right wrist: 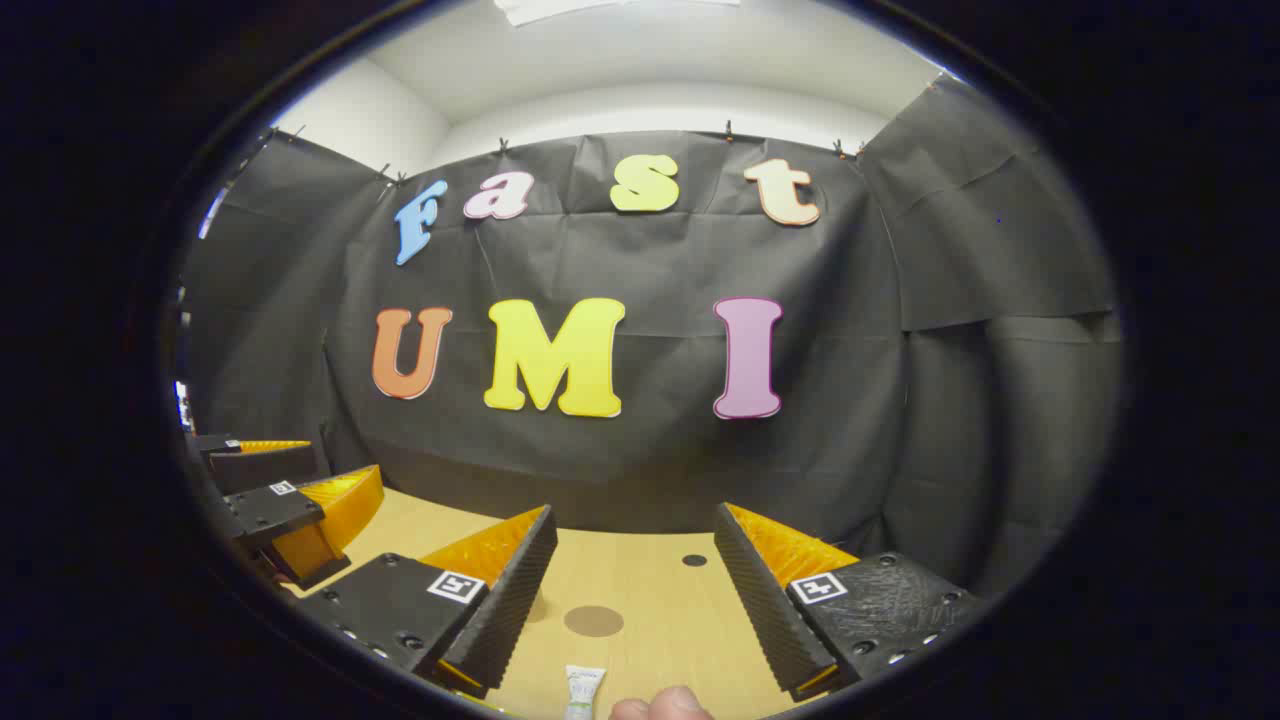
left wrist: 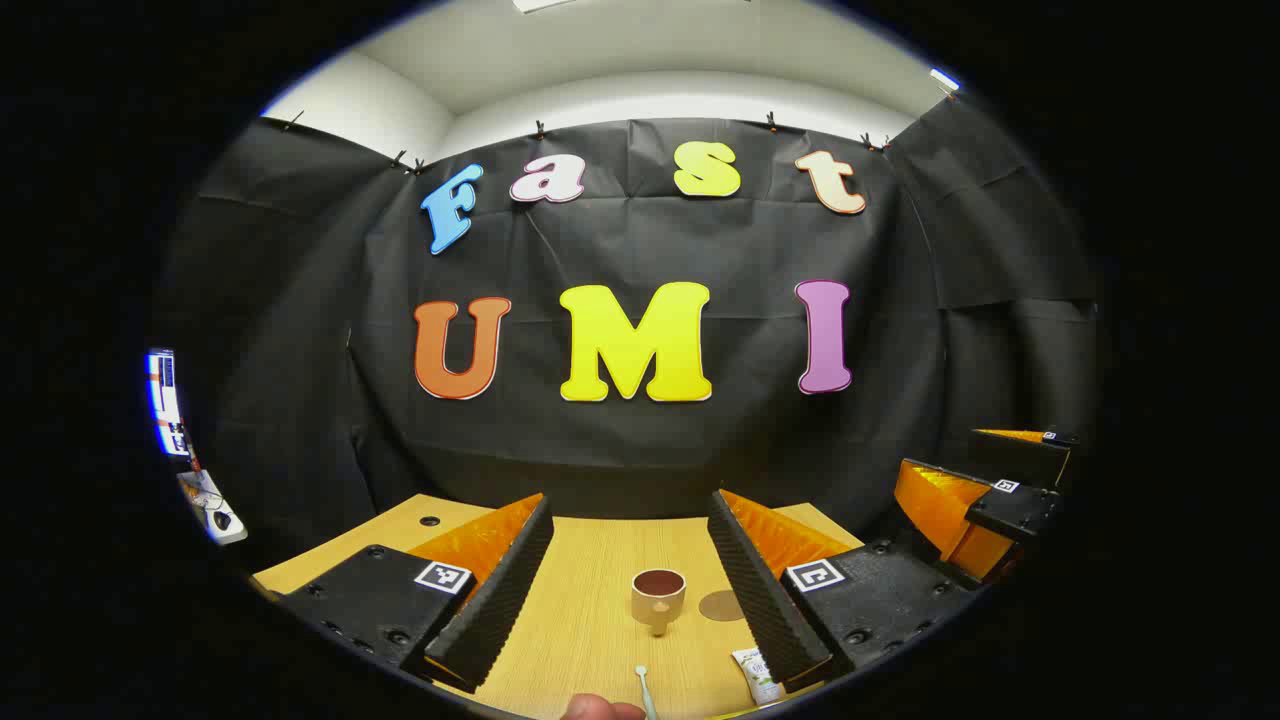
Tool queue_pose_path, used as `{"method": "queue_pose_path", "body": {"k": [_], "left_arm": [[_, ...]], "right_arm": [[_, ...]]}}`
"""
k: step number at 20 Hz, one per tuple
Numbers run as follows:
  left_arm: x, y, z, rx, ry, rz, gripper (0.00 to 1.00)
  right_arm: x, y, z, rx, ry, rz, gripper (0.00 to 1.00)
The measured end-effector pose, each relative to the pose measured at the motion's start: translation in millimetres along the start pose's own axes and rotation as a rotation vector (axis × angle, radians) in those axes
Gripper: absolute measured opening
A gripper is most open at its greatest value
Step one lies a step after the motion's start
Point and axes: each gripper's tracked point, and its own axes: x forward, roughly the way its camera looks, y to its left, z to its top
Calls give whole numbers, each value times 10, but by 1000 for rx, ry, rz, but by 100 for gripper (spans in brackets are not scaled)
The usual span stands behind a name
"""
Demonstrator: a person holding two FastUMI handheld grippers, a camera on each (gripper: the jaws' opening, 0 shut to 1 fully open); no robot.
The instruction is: Put the toothbrush and toothpaste on the desktop into the cup, then pick up the cup and place it on the coaster on the desktop.
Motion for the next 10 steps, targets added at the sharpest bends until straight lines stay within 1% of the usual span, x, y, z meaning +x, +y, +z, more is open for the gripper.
{"method": "queue_pose_path", "body": {"k": [4, 5, 6, 10], "left_arm": [[-2, -20, 10, 1, -1, 0, 98], [-12, -22, 14, 1, -3, -1, 90], [-14, -25, 37, 1, -9, -4, 98], [2, -29, 38, 3, -14, -1, 99]], "right_arm": [[12, -26, -3, 2, 3, -7, 95], [12, -34, -18, 2, 5, -8, 95], [15, -32, -12, 1, 6, -8, 95], [16, 1, 28, -6, -5, 0, 95]]}}
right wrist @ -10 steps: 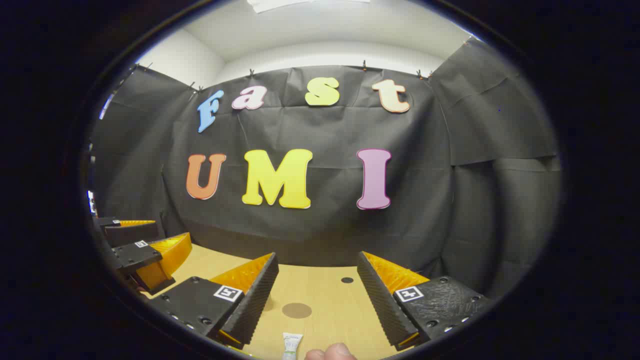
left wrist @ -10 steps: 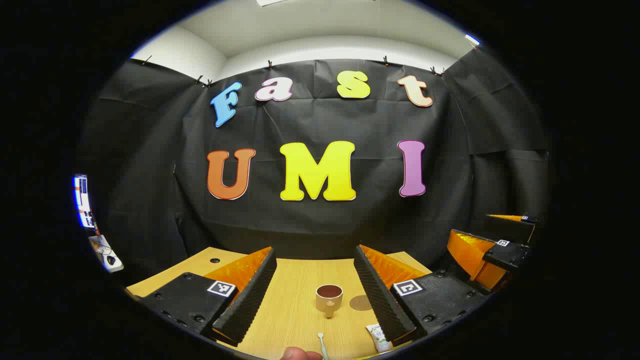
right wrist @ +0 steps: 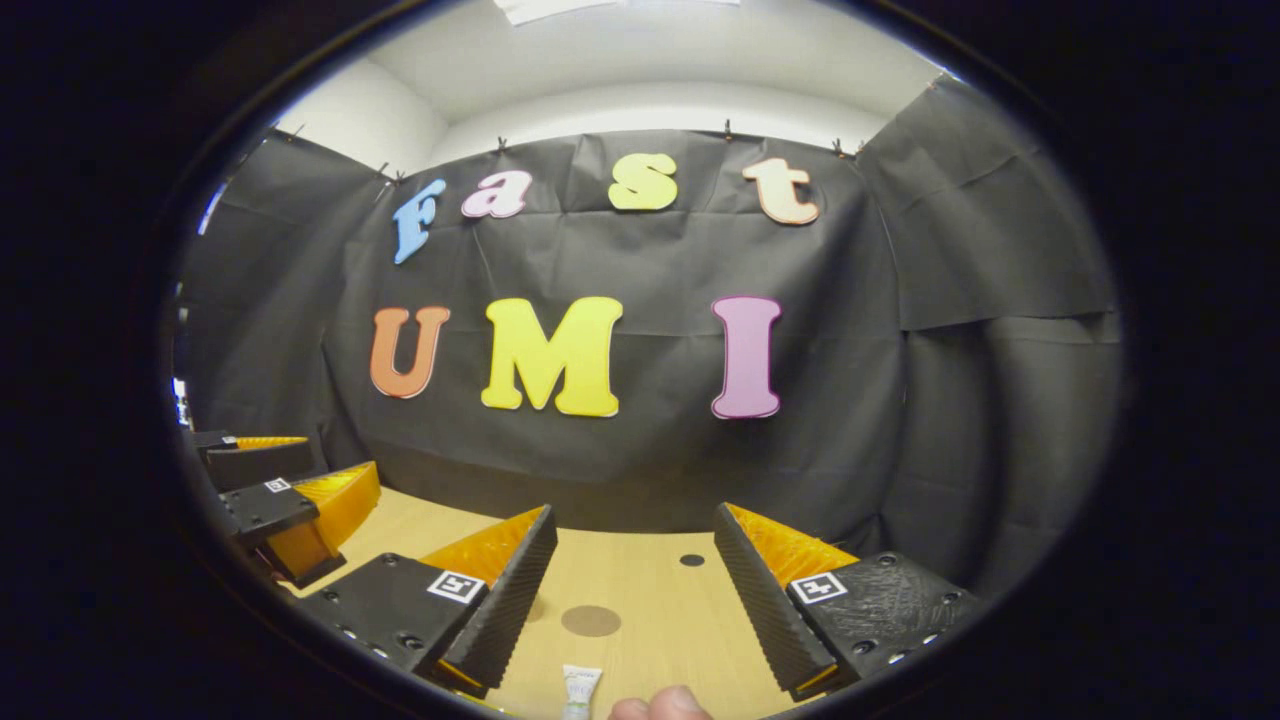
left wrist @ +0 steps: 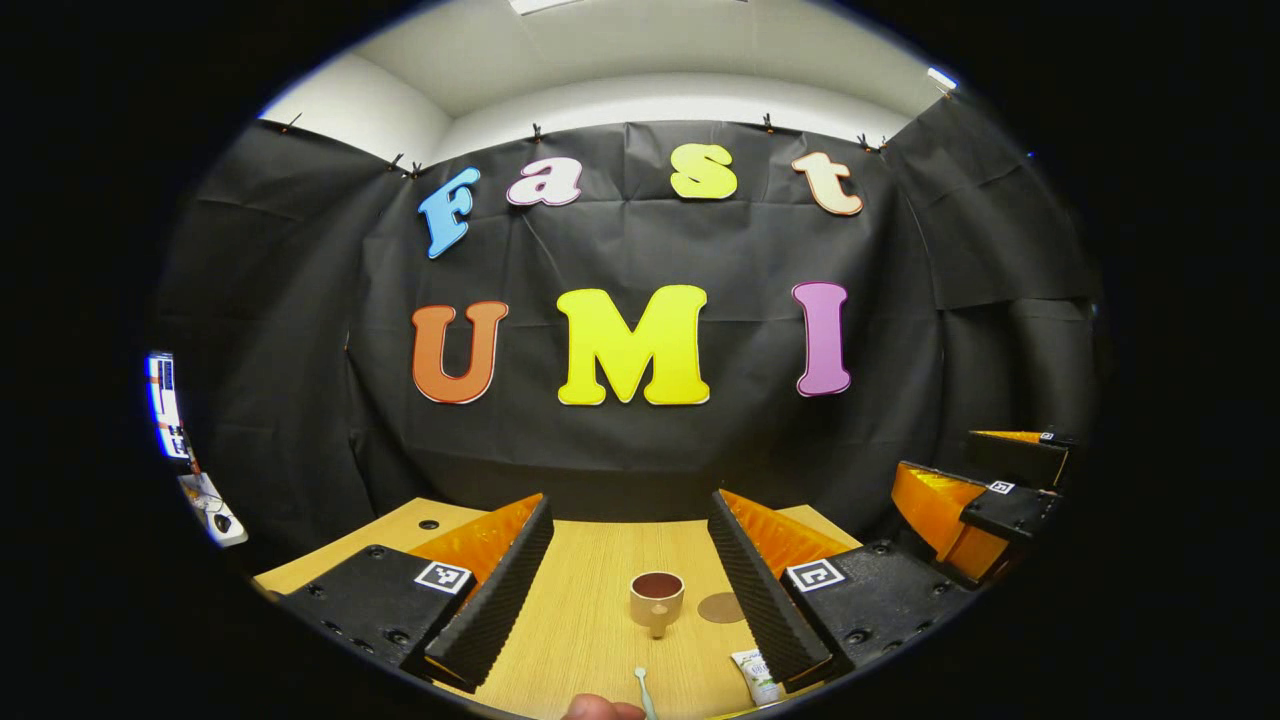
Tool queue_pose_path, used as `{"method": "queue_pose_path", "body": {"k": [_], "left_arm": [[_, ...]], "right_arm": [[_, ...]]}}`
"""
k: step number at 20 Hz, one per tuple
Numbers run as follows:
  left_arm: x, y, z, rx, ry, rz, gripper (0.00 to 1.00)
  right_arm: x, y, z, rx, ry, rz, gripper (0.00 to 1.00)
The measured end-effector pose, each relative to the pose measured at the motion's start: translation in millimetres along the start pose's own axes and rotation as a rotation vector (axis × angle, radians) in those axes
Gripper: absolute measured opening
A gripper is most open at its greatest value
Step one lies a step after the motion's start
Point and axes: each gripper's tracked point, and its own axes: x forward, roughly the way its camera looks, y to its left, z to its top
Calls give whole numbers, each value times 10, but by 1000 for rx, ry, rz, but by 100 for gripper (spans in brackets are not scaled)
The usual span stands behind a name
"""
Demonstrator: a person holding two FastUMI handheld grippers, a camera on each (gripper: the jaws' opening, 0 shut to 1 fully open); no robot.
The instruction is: Put the toothbrush and toothpaste on the desktop into the cup, then pick up the cup and place it on the coaster on the desktop.
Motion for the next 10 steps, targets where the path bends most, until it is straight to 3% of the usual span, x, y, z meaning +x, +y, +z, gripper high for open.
{"method": "queue_pose_path", "body": {"k": [10], "left_arm": [[11, -2, -124, 1, 34, 1, 98]], "right_arm": [[22, 50, -85, -7, 21, 14, 95]]}}
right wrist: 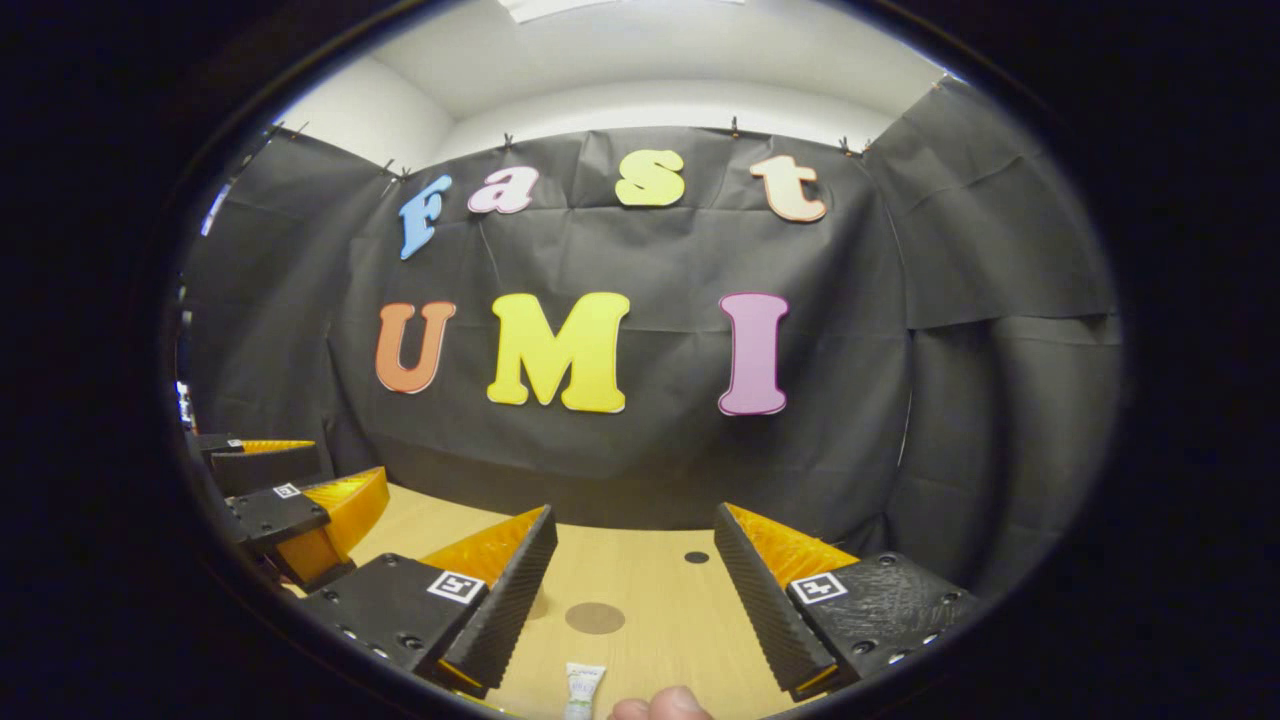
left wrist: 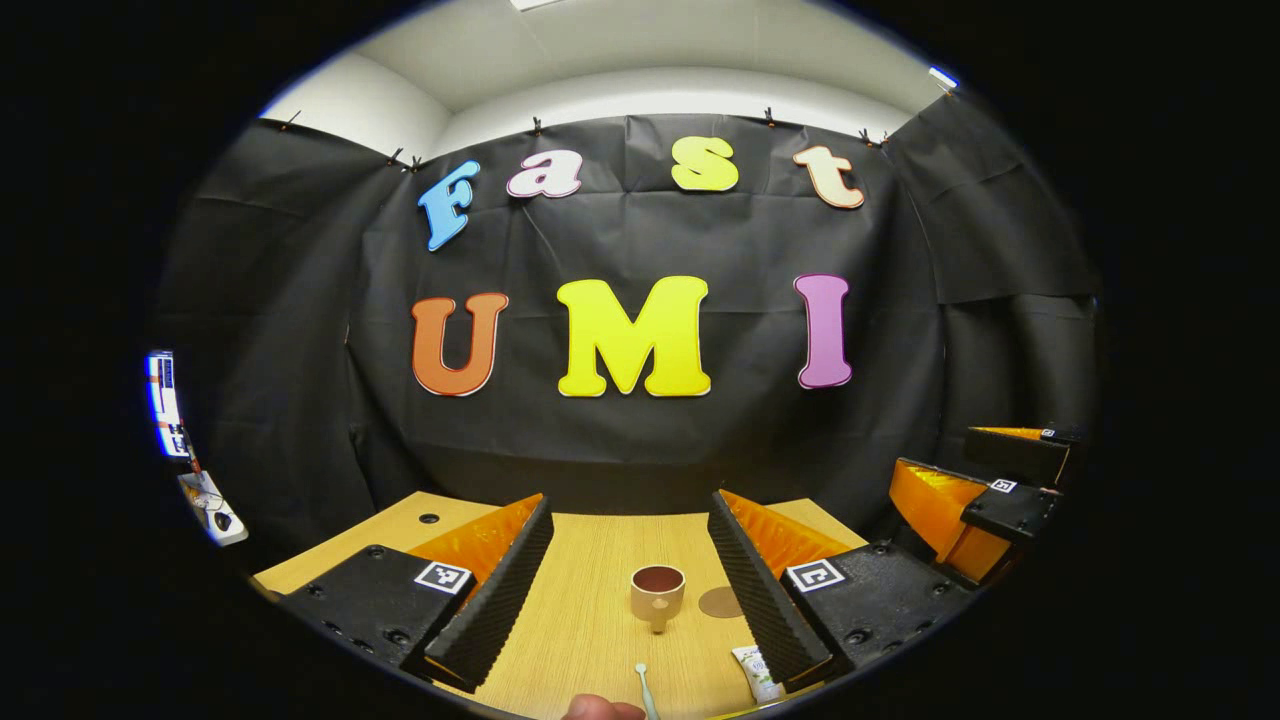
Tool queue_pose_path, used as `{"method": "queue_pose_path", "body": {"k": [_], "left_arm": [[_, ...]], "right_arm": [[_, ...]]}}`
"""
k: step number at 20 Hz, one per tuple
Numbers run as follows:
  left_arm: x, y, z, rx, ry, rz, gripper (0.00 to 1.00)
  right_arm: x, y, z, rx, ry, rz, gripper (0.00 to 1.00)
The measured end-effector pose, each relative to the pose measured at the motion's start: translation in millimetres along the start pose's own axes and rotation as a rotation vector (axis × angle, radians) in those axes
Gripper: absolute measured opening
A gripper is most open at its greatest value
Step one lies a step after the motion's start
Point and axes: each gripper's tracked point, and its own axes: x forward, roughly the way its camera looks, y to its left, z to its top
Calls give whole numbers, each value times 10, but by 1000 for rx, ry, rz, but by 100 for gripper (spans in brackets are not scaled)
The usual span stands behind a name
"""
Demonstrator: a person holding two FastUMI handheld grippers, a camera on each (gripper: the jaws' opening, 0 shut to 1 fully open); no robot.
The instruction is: Put the toothbrush and toothpaste on the desktop into the cup, then pick up the cup and place it on the coaster on the desktop.
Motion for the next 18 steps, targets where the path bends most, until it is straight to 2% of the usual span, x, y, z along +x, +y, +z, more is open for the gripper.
{"method": "queue_pose_path", "body": {"k": [4, 9, 18], "left_arm": [[22, 6, -140, -4, 36, 0, 98], [31, -25, -557, -49, 199, -17, 99], [-313, -156, -1806, -83, 685, -72, 99]], "right_arm": [[30, 17, -110, -5, 32, 16, 95], [89, 1, -632, 0, 203, 57, 95], [10, 81, -1415, 2, 478, 104, 98]]}}
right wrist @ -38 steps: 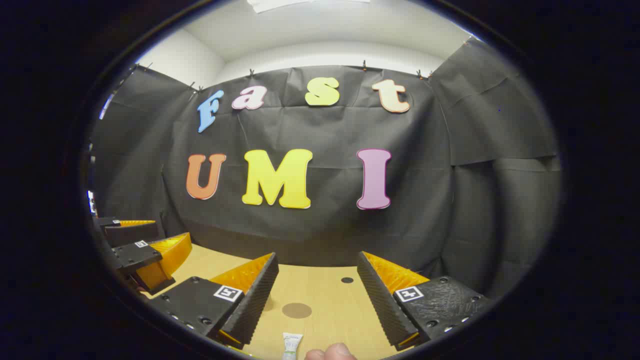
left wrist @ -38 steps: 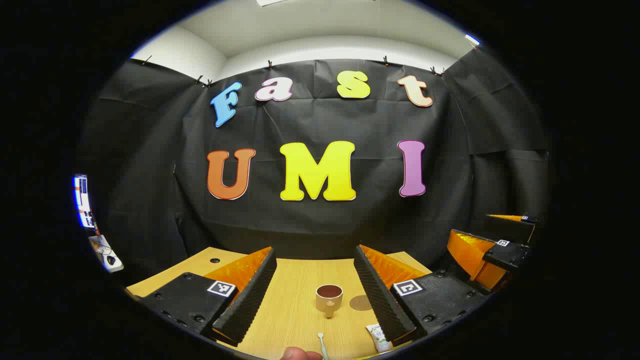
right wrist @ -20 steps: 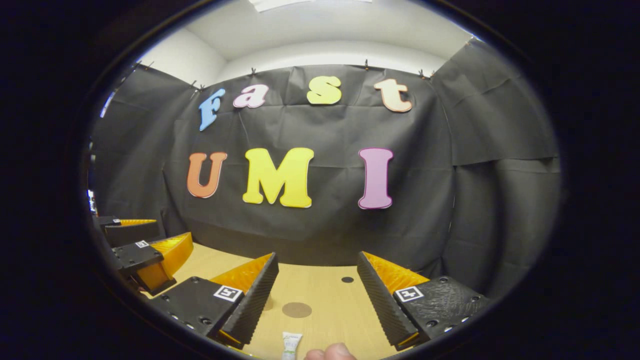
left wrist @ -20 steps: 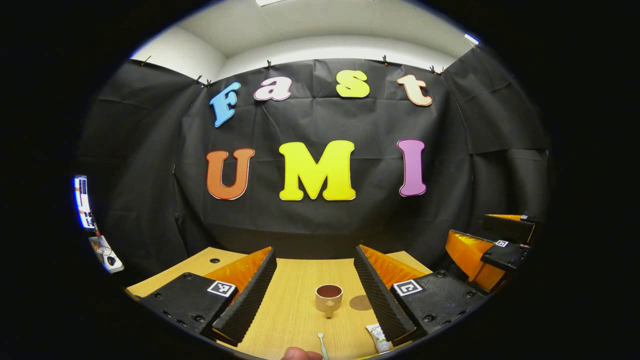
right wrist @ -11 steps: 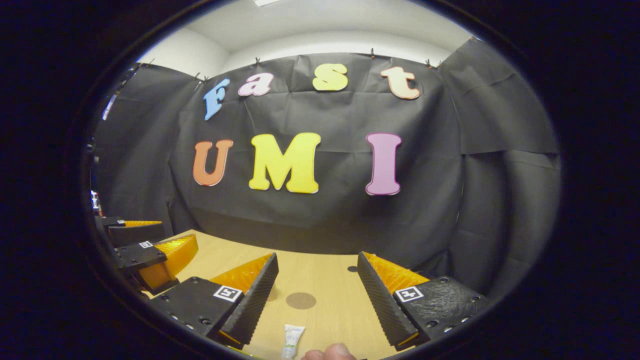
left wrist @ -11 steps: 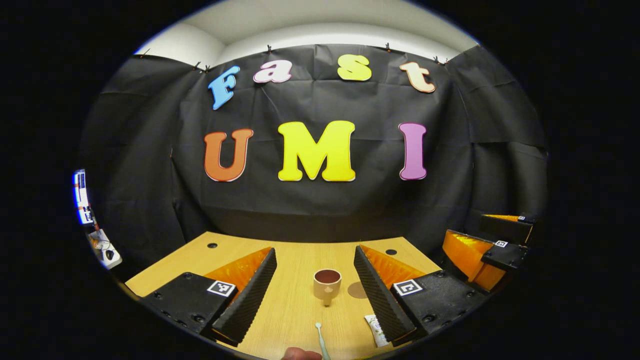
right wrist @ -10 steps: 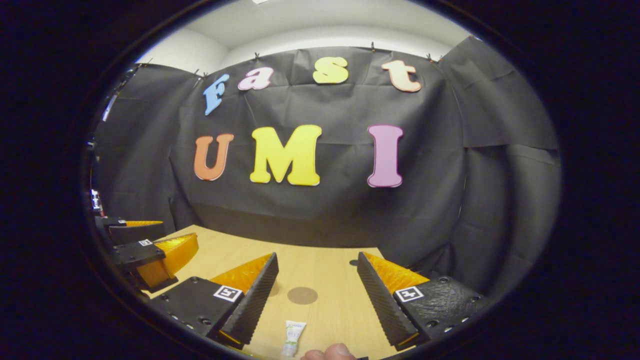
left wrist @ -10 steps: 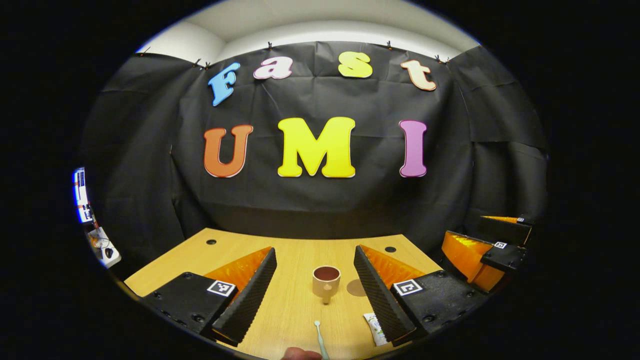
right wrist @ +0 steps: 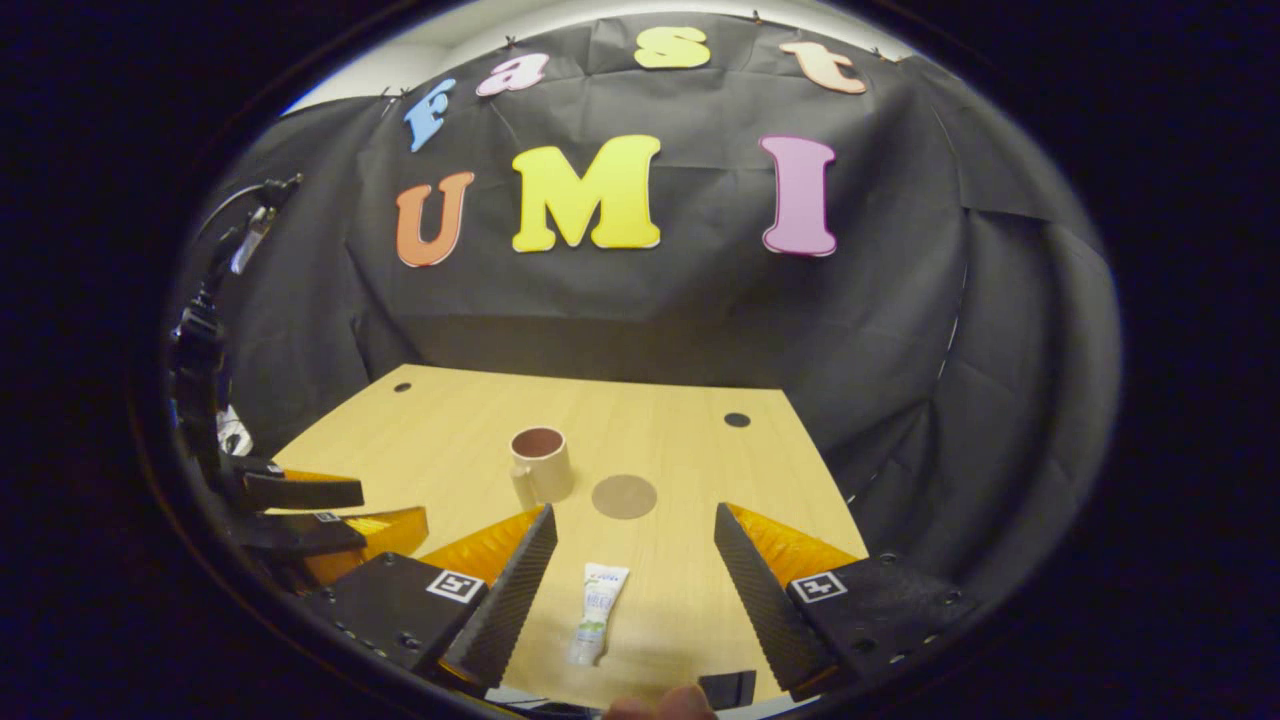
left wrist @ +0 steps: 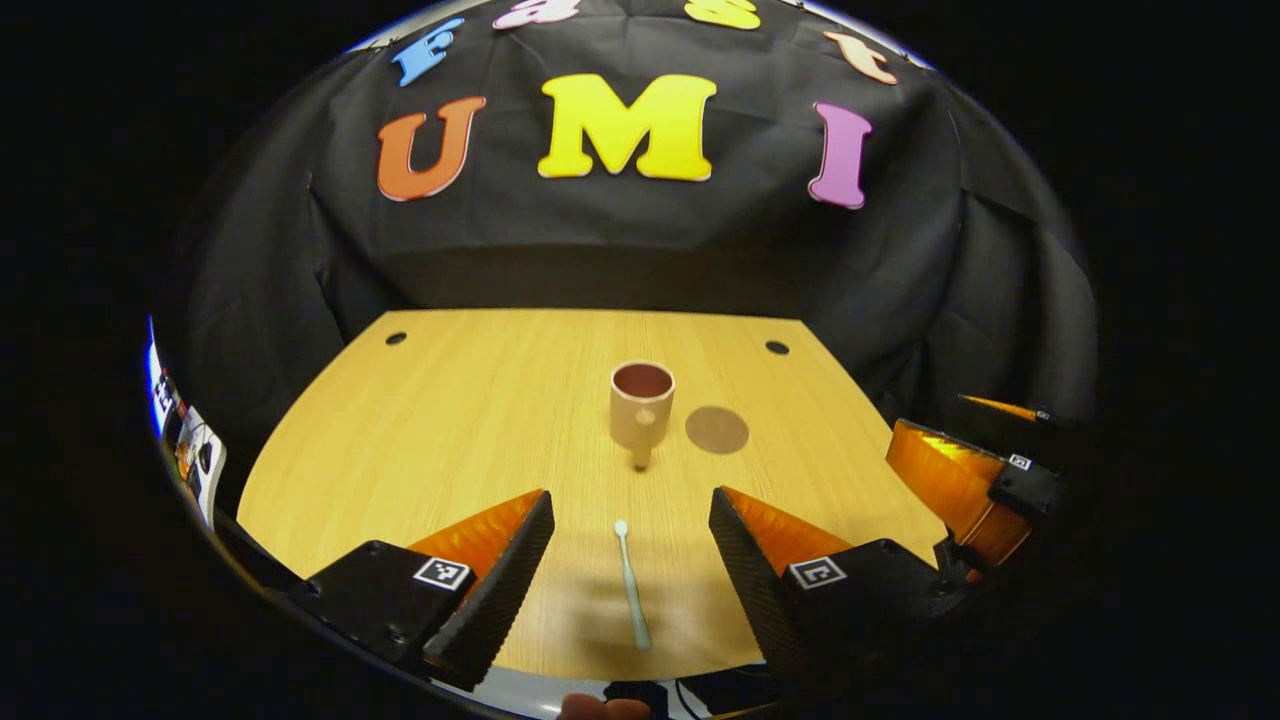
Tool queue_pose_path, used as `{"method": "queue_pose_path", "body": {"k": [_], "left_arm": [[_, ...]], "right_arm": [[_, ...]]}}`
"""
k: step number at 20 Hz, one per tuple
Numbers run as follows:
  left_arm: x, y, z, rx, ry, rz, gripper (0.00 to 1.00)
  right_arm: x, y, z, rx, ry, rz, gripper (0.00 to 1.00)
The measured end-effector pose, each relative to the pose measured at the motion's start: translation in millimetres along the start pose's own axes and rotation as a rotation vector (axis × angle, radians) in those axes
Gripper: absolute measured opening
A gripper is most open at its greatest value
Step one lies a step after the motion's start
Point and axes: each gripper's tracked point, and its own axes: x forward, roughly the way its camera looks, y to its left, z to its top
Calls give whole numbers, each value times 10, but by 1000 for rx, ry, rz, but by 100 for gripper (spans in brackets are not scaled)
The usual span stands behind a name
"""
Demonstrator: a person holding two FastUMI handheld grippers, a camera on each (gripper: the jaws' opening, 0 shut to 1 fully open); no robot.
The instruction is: Put the toothbrush and toothpaste on the desktop into the cup, then pick up the cup and place it on the coaster on the desktop.
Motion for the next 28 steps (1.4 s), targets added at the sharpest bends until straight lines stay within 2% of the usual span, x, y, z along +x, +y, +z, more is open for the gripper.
{"method": "queue_pose_path", "body": {"k": [4, 9, 14, 17, 18, 22, 25, 27, 28], "left_arm": [[324, 56, -260, -61, 162, -18, 100], [651, 83, -630, -124, 278, -20, 100], [895, 81, -842, -109, 375, -28, 100], [994, 86, -914, -89, 420, -13, 99], [1010, 78, -912, -90, 432, -9, 99], [1067, 62, -995, -82, 485, 0, 85], [1128, 95, -1047, -87, 525, 6, 70], [1177, 98, -1096, -86, 532, 11, 63], [1181, 79, -1097, -85, 531, 4, 66]], "right_arm": [[160, 8, -361, -5, 115, 5, 95], [361, 27, -791, -7, 236, 4, 95], [507, 3, -1164, 13, 339, -8, 95], [557, -4, -1262, 38, 373, -17, 93], [574, -6, -1273, 40, 376, -21, 95], [662, -22, -1347, 40, 389, -36, 95], [695, -8, -1404, 36, 403, -37, 95], [710, 15, -1445, 32, 410, -36, 95], [719, 23, -1477, 27, 418, -35, 98]]}}
